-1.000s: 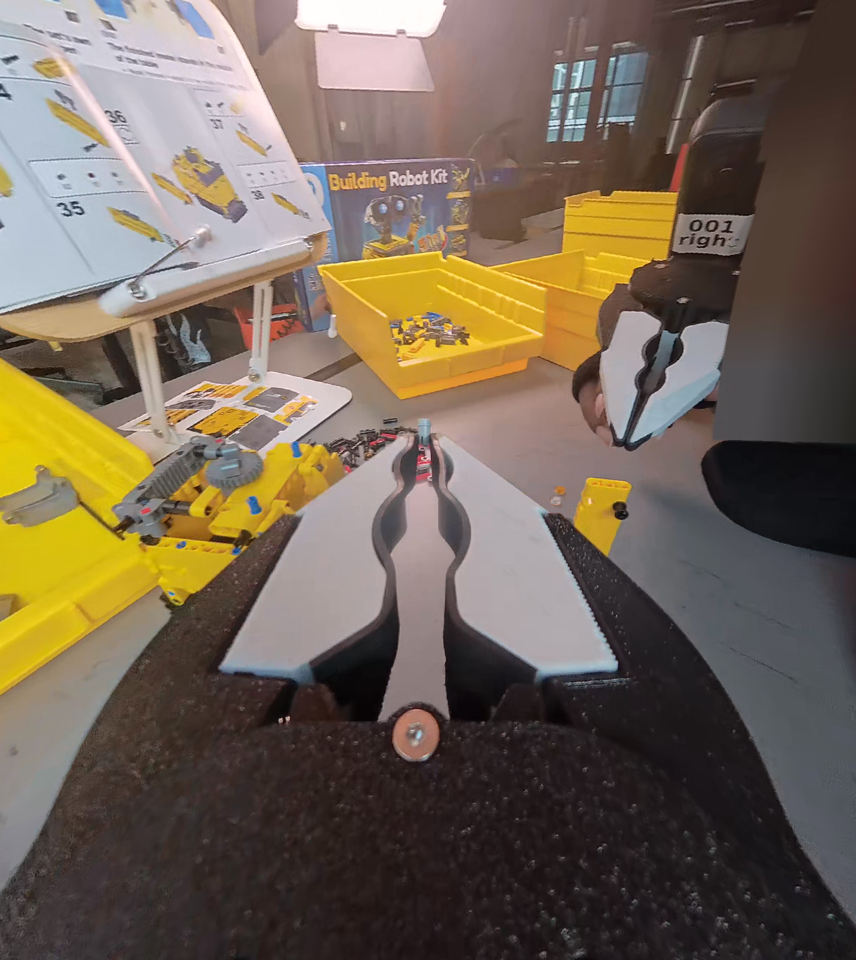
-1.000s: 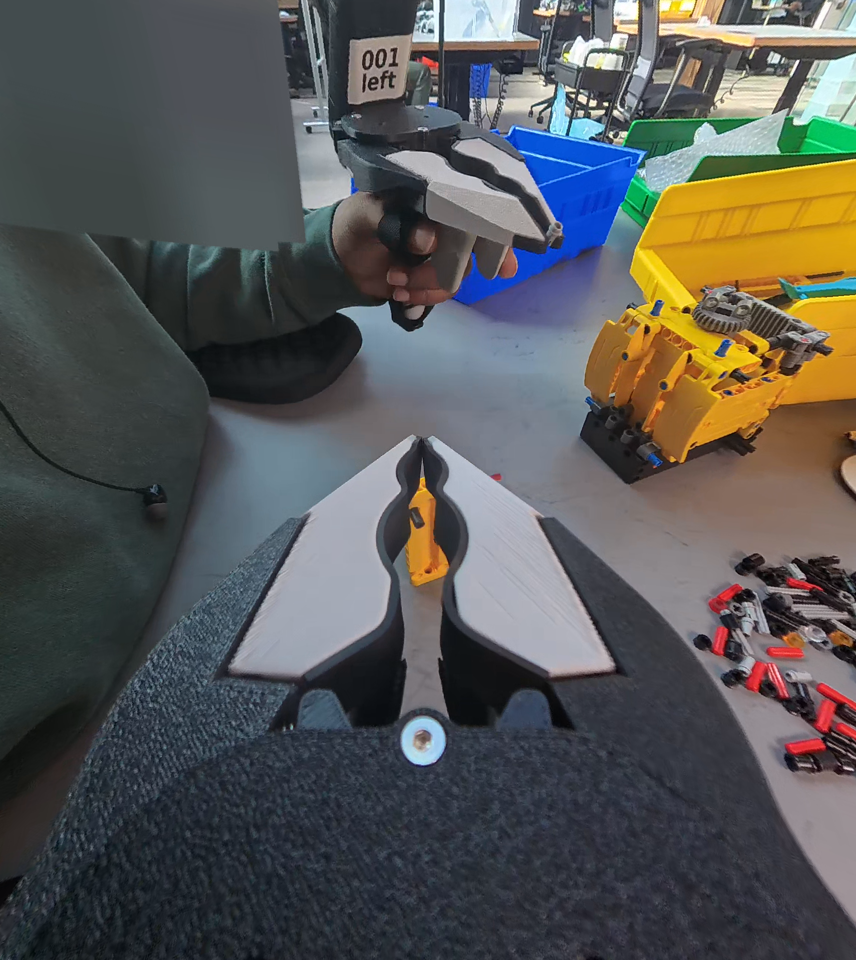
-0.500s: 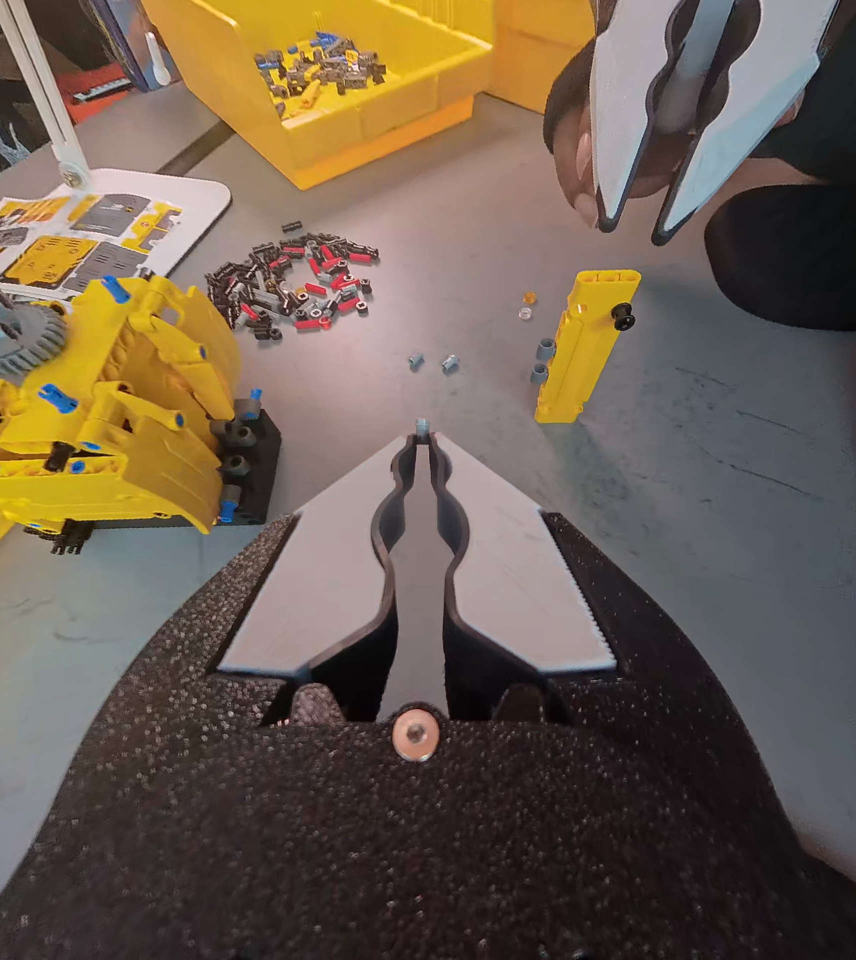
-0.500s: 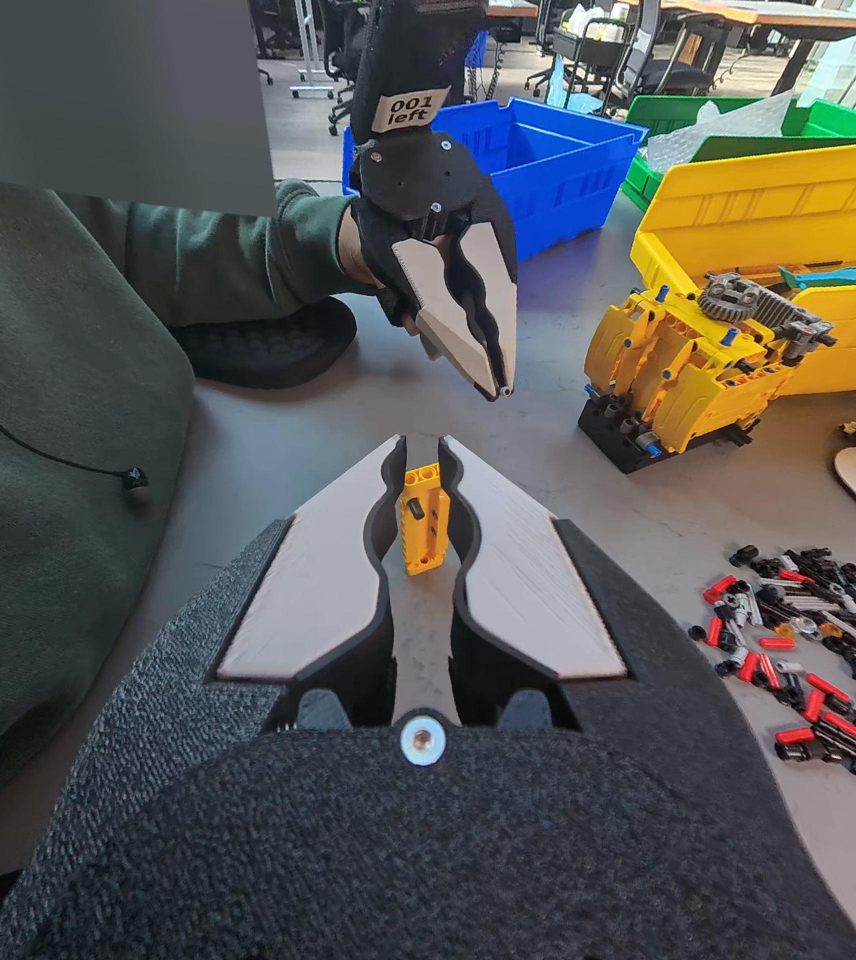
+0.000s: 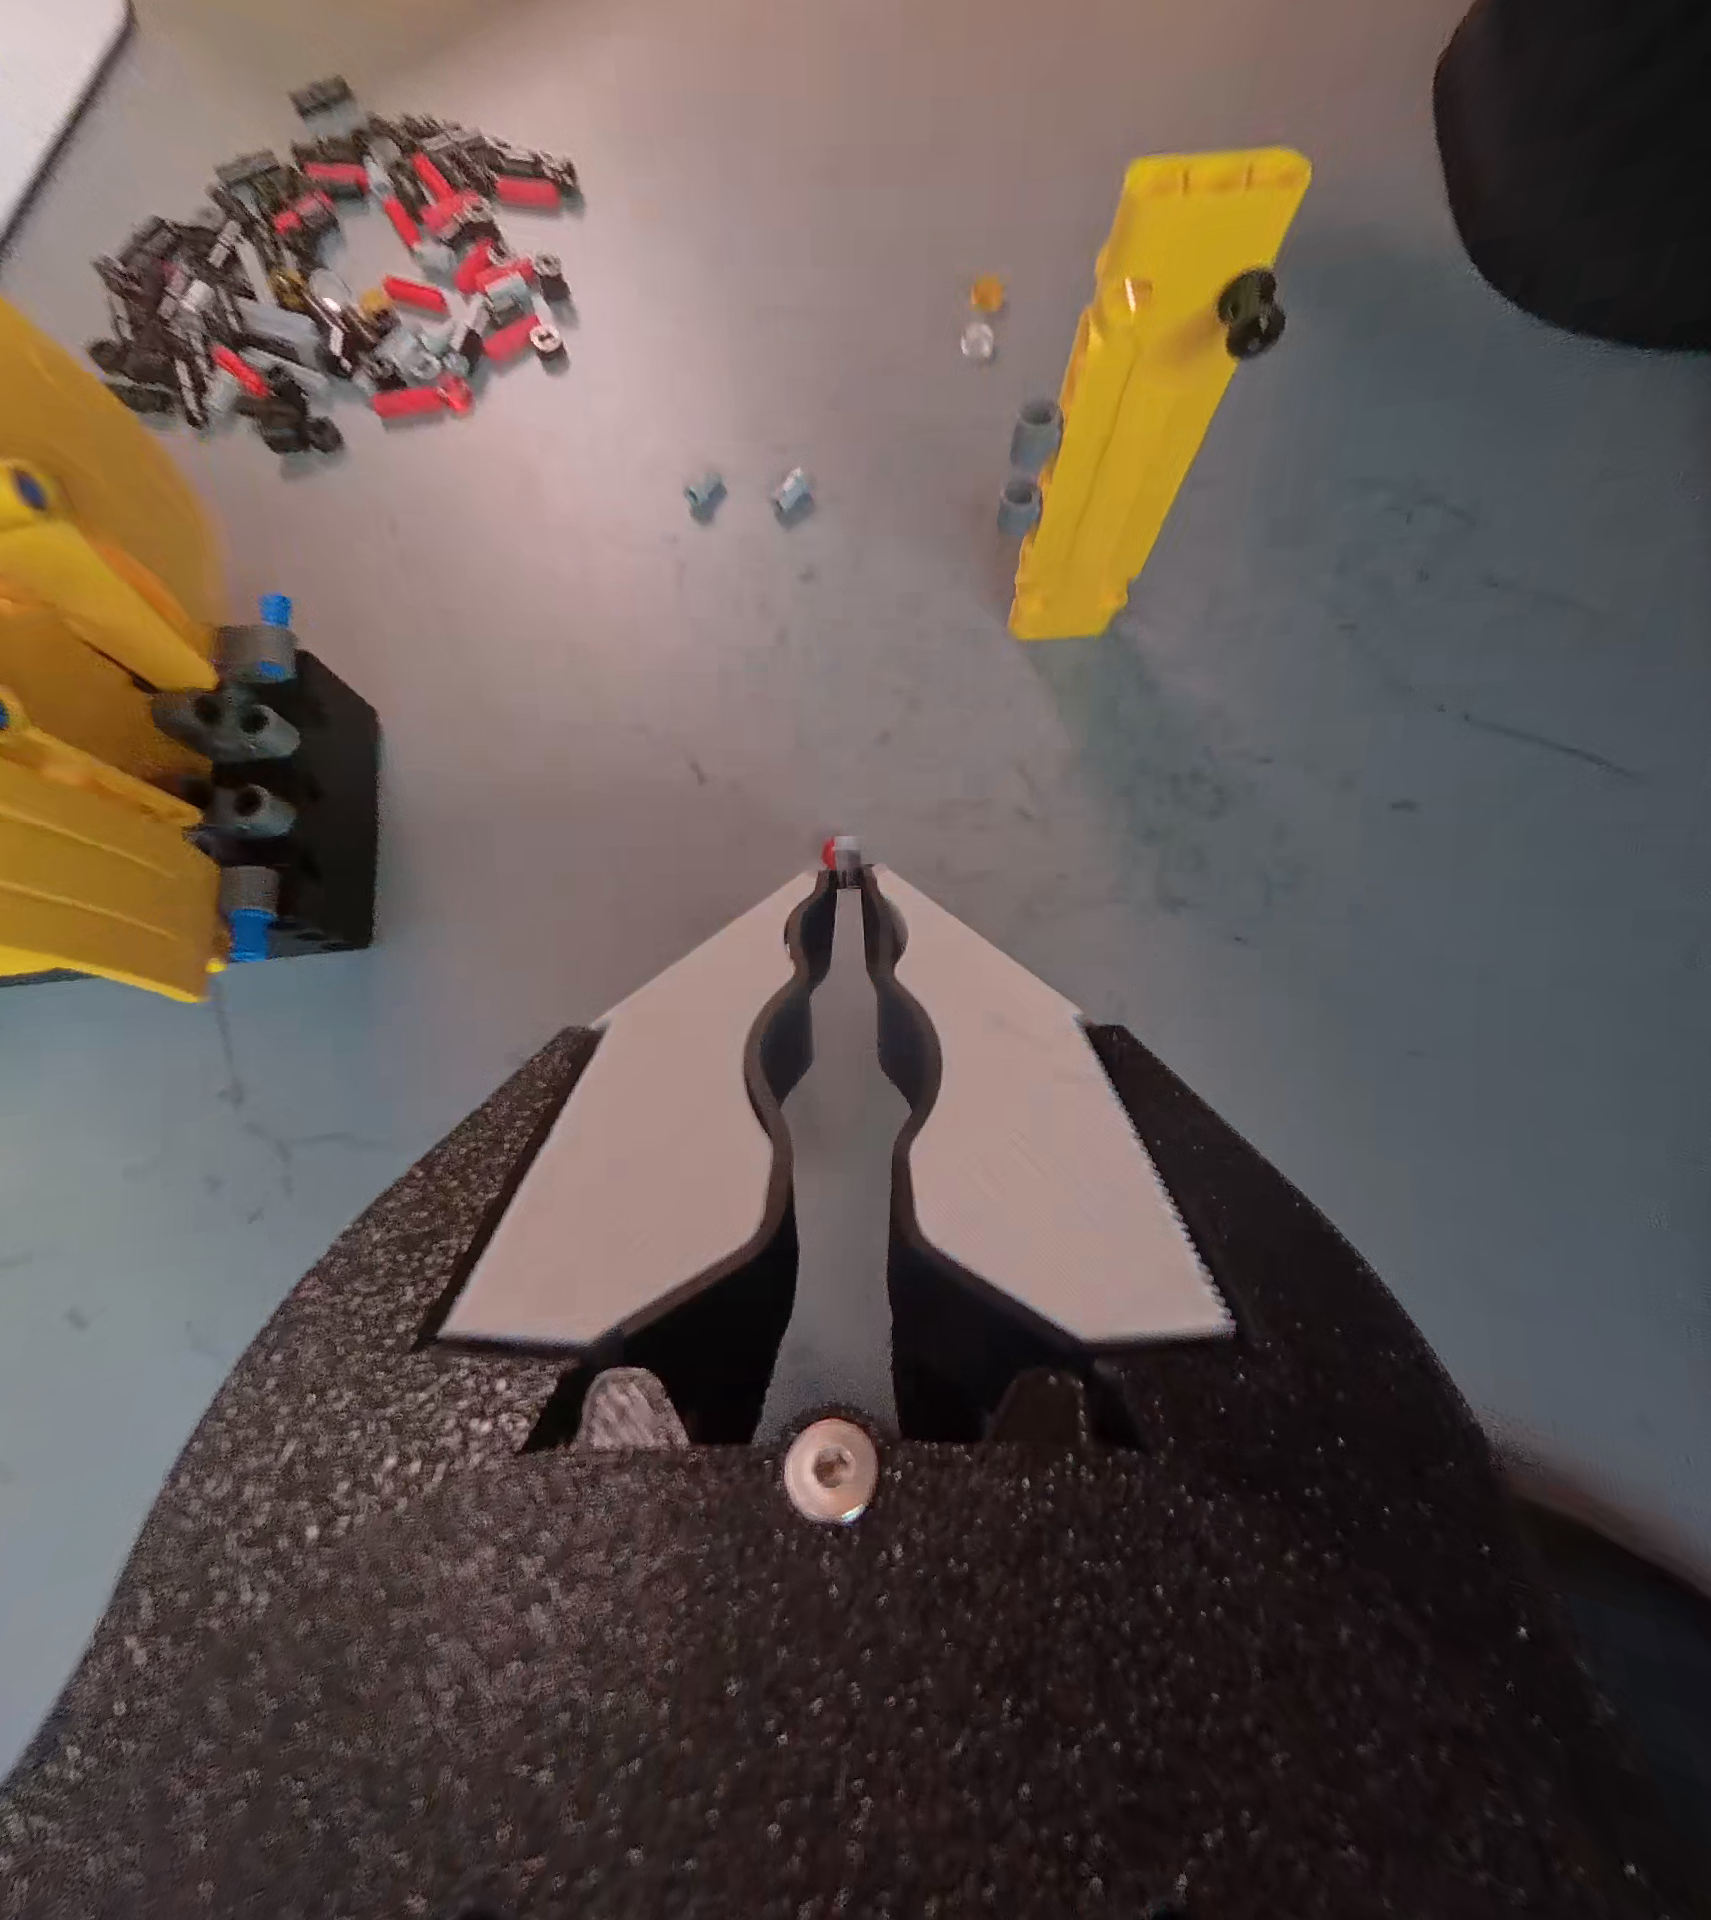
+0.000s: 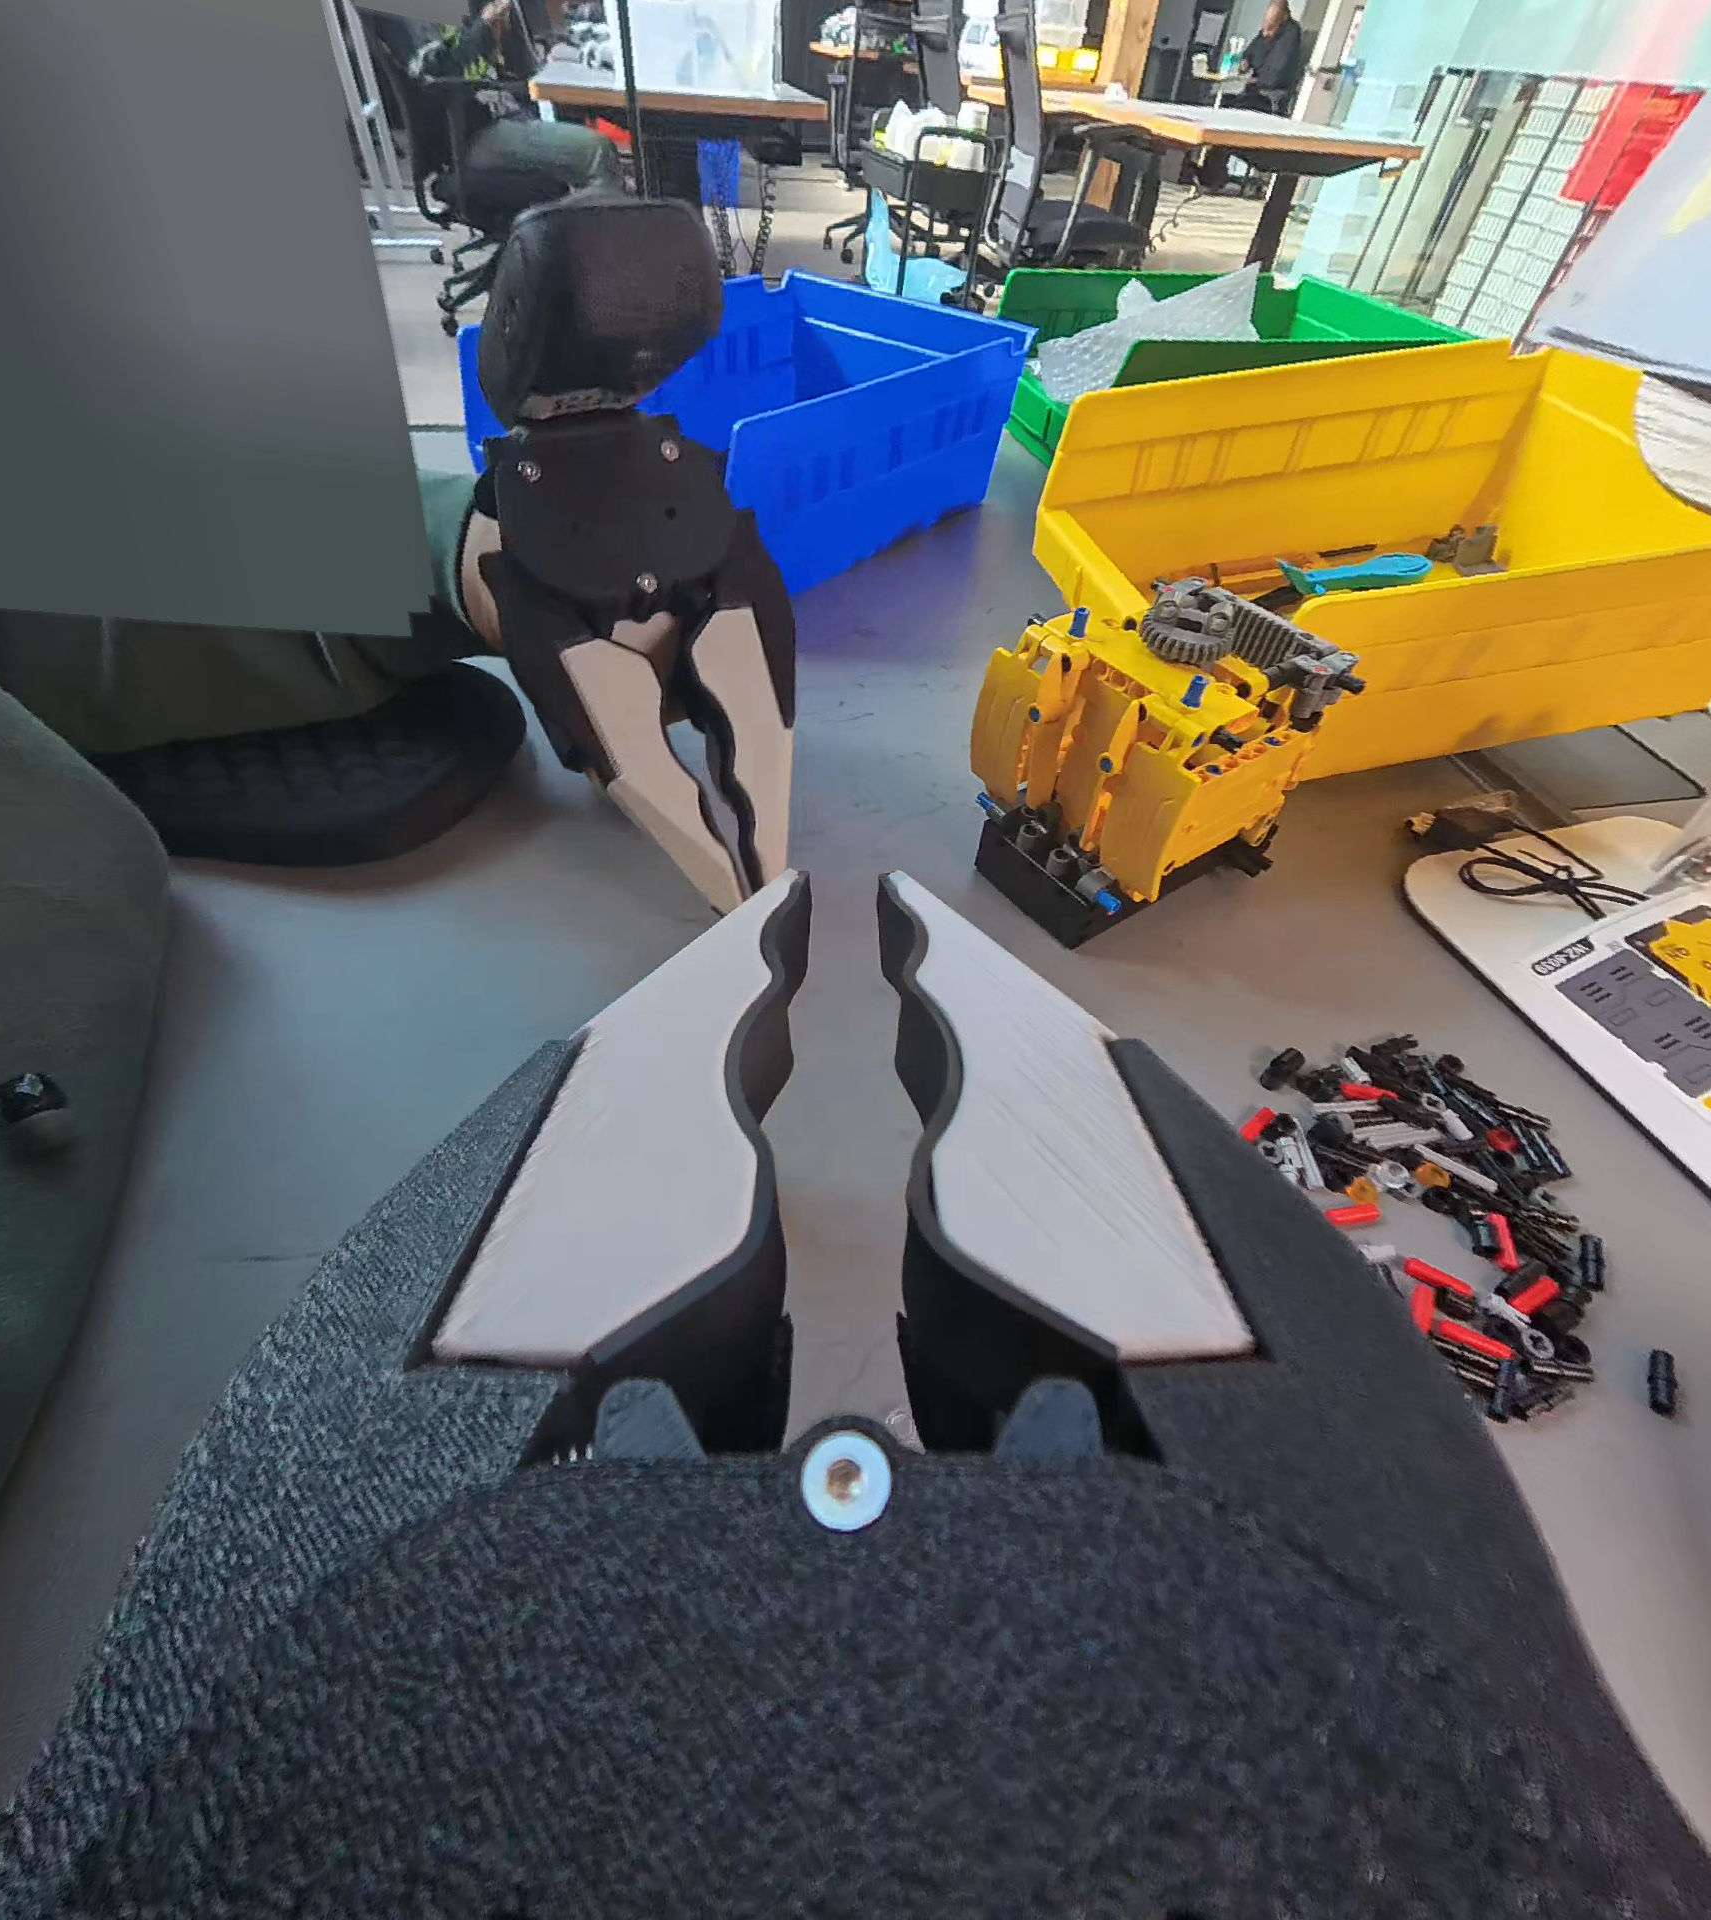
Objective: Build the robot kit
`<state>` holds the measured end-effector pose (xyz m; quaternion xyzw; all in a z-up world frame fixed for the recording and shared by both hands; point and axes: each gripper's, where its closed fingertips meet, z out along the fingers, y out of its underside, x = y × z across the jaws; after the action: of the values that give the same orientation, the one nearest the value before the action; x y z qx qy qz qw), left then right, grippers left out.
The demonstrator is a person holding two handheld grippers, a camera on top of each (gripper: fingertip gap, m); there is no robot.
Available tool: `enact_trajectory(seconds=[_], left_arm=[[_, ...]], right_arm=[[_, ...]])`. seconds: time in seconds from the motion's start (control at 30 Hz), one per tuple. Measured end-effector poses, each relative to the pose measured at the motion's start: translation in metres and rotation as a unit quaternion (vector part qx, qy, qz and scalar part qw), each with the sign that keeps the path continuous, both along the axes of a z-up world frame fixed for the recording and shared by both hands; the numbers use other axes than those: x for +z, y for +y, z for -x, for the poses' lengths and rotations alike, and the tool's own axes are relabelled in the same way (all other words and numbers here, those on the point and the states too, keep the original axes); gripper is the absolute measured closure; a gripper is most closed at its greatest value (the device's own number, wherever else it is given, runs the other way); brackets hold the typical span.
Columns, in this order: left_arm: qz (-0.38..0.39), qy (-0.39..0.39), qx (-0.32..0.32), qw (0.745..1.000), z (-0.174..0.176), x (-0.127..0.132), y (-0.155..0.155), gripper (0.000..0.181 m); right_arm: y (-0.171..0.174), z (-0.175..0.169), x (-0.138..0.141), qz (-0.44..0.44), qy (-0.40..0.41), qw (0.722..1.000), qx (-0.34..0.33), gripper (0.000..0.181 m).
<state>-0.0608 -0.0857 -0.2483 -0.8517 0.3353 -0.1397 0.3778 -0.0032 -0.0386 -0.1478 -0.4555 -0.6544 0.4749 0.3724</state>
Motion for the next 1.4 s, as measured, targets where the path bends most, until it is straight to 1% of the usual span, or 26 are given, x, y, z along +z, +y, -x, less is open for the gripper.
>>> enact_trajectory(seconds=[0.1,0.2,0.3,0.37,0.43,0.57,0.67,0.77,0.9,1.1,1.4], left_arm=[[0.034,0.031,-0.019,0.999,-0.001,-0.017,-0.008,0.177],[0.037,0.033,-0.025,0.998,-0.004,-0.019,-0.009,0.177],[0.035,0.036,-0.028,0.998,-0.004,-0.020,-0.010,0.177],[0.033,0.038,-0.028,0.998,-0.004,-0.020,-0.010,0.177],[0.034,0.036,-0.028,0.998,-0.004,-0.020,-0.010,0.177],[0.033,0.040,-0.028,0.998,-0.004,-0.020,-0.010,0.177],[0.031,0.044,-0.028,0.998,-0.004,-0.020,-0.010,0.177],[0.028,0.045,-0.029,0.998,-0.004,-0.020,-0.010,0.177],[0.025,0.049,-0.031,0.998,-0.004,-0.020,-0.010,0.177],[0.021,0.055,-0.031,0.998,-0.004,-0.020,-0.010,0.176],[0.022,0.054,-0.025,0.998,-0.005,-0.020,-0.010,0.176]], right_arm=[[0.003,0.001,-0.001,-0.008,-0.009,1.000,-0.005,0.169],[0.007,0.007,-0.005,-0.034,-0.026,0.999,-0.009,0.169],[0.006,0.015,-0.015,-0.035,-0.058,0.998,0.012,0.169],[0.003,0.022,-0.031,-0.053,-0.094,0.993,0.044,0.169],[0.002,0.031,-0.050,-0.095,-0.133,0.983,0.083,0.169],[-0.015,0.044,-0.085,-0.136,-0.220,0.946,0.197,0.169],[-0.029,0.052,-0.101,-0.147,-0.255,0.922,0.252,0.169],[-0.036,0.056,-0.113,-0.162,-0.281,0.904,0.279,0.169],[-0.041,0.059,-0.119,-0.172,-0.290,0.895,0.293,0.169],[-0.044,0.057,-0.120,-0.188,-0.294,0.888,0.301,0.174],[-0.044,0.057,-0.120,-0.196,-0.312,0.877,0.310,0.175]])
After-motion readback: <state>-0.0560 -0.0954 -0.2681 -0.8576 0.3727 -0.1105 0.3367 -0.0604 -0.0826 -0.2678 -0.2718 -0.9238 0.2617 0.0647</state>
